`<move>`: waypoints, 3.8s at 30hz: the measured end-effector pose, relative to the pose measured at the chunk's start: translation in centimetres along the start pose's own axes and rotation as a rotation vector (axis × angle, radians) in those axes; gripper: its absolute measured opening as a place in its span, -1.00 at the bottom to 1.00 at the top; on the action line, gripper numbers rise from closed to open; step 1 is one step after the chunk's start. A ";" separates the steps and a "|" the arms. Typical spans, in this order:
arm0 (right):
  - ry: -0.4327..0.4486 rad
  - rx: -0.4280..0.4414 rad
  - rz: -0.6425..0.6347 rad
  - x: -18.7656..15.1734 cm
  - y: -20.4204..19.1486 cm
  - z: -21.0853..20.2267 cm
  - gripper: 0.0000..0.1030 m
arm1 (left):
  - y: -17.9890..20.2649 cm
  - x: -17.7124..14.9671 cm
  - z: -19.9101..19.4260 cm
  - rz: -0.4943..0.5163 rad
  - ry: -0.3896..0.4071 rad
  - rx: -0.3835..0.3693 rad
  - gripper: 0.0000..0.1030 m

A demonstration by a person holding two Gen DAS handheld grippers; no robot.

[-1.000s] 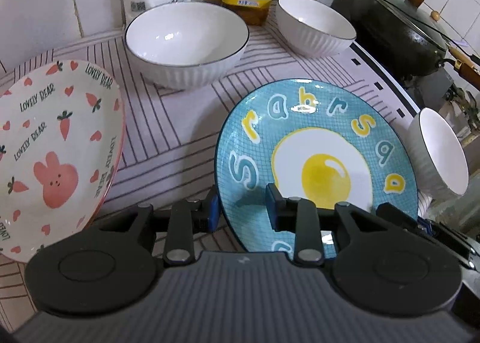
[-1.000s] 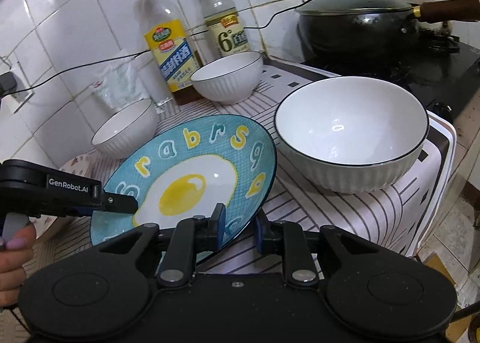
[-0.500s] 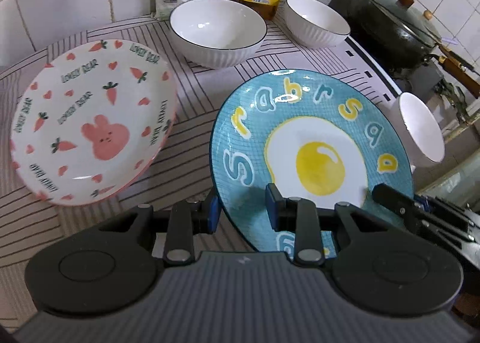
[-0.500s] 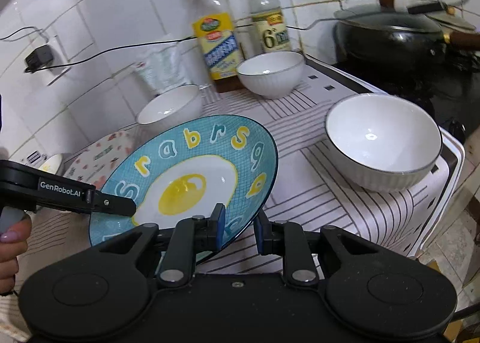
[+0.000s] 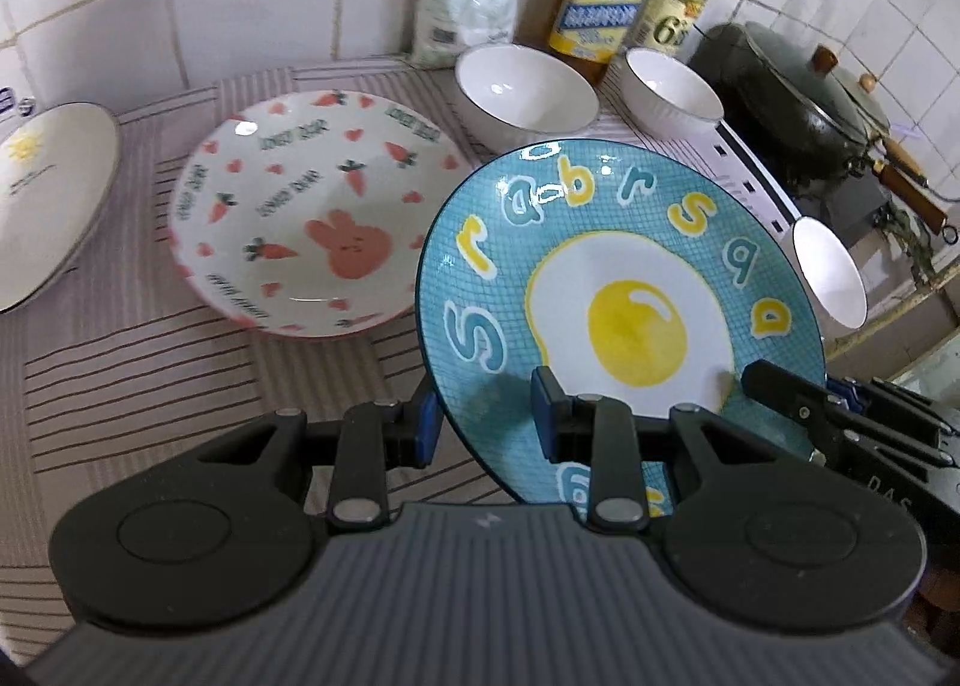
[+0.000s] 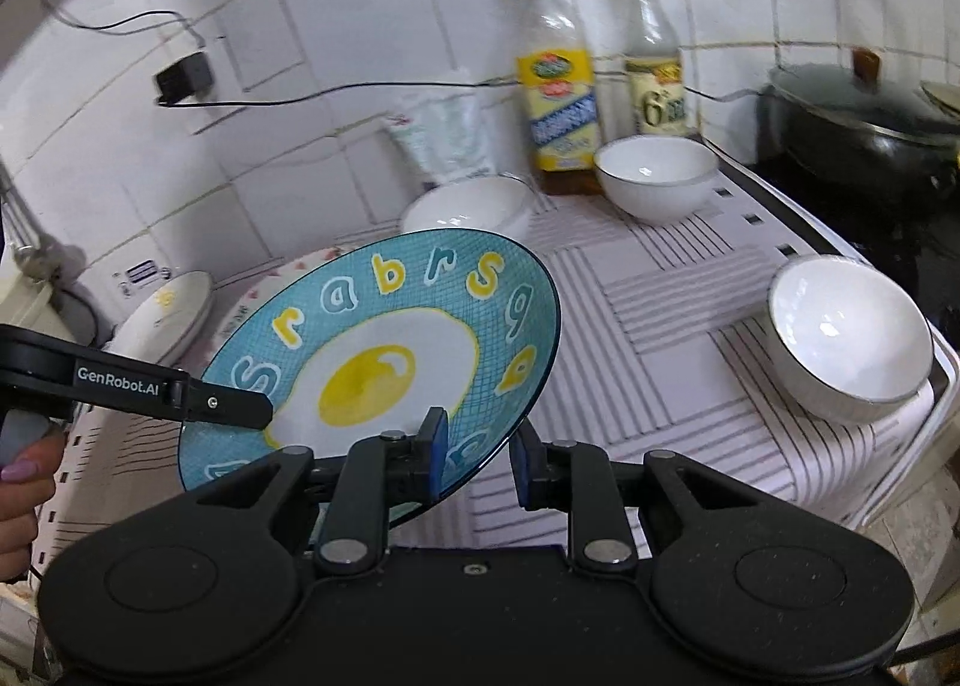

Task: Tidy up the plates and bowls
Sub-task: 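Lift the blue plate and carry it over the bunny plate, then lower the blue plate onto the bunny plate and open both grippers, then close both grippers on the rim of the white sun plate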

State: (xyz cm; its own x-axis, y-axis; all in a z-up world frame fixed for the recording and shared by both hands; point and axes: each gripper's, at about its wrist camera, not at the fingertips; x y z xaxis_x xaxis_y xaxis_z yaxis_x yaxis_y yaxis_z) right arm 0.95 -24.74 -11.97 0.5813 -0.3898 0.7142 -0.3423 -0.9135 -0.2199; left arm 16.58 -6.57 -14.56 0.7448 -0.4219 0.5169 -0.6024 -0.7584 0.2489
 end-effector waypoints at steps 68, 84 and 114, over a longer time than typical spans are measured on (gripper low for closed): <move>-0.181 -0.095 -0.236 5.5 -11.2 18.0 -0.20 | -14.3 4.7 6.3 -0.329 -0.136 0.112 -0.45; -0.164 -0.037 -0.201 6.9 -12.8 12.0 -0.06 | -12.9 3.5 -0.1 -0.335 -0.071 0.109 -0.42; -0.061 0.329 -0.501 9.2 -25.7 6.6 0.25 | -20.0 1.3 -10.9 -0.182 0.069 0.447 0.24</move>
State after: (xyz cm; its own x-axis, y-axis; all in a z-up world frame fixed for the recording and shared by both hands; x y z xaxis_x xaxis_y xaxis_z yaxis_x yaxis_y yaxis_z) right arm 19.98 -5.59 -4.11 0.6573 0.0999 0.7470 0.2246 -0.9721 -0.0676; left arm 26.45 13.49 -9.97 0.7971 -0.2401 0.5541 -0.2703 -0.9624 -0.0282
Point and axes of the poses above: each gripper's, at about its wrist camera, not at the fingertips, and z roughly the way its jaws point, y to its right, x to its top, and after that the axes turned 1 degree about -x, right-handed
